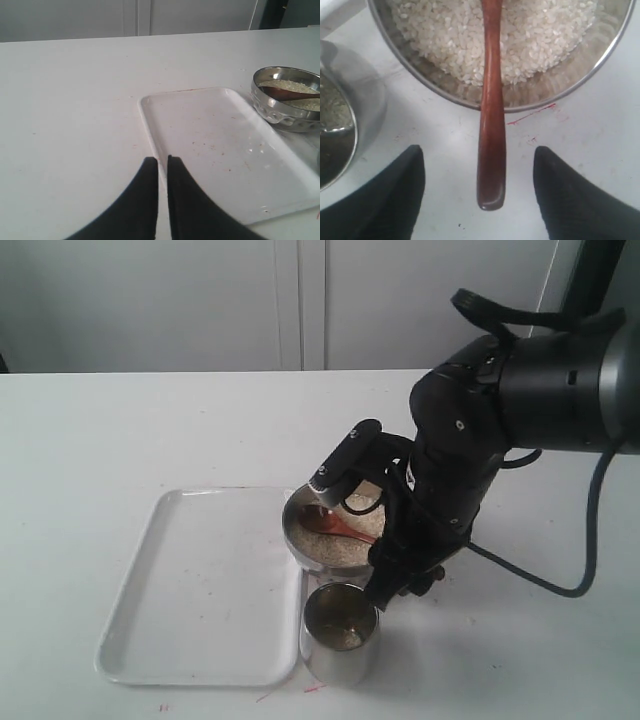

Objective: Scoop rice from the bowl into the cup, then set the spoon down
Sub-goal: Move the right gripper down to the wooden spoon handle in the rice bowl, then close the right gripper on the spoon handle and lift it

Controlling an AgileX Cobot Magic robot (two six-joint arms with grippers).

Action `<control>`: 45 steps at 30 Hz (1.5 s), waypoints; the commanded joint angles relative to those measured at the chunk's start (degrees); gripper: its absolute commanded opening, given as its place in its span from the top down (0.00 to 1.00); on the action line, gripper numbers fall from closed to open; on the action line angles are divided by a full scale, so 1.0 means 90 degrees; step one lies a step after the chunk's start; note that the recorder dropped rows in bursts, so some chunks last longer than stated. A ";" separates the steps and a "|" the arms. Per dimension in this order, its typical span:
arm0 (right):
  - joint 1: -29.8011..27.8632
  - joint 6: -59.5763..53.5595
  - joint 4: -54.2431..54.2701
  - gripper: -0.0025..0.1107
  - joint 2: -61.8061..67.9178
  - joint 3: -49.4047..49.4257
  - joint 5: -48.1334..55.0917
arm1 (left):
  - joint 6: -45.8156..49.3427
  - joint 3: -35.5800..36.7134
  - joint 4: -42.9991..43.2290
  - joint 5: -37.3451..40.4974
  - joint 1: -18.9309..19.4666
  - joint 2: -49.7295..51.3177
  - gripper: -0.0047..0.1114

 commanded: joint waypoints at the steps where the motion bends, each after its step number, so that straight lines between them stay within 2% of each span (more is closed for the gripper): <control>1: 0.0006 0.0107 -0.0134 0.49 0.0138 0.0032 -0.0020 | -0.0031 -0.0039 -0.0065 -0.0030 -0.0022 0.0005 0.84; 18: 0.0006 0.0117 -0.0123 0.49 0.0390 0.0032 -0.0137 | -0.0031 -0.0039 -0.0065 -0.0030 -0.0022 0.0005 0.84; 25: 0.0006 0.0130 -0.0095 0.63 0.0390 0.0032 -0.0186 | -0.0031 -0.0039 -0.0065 -0.0030 -0.0022 0.0005 0.84; 32: 0.0006 0.0130 -0.0095 0.66 0.0390 0.0032 -0.0189 | -0.0031 -0.0039 -0.0065 -0.0030 -0.0022 0.0005 0.84; 45: 0.0006 0.0247 -0.0148 0.96 0.0226 0.0004 0.0148 | -0.0031 -0.0039 -0.0065 -0.0030 -0.0022 0.0005 0.84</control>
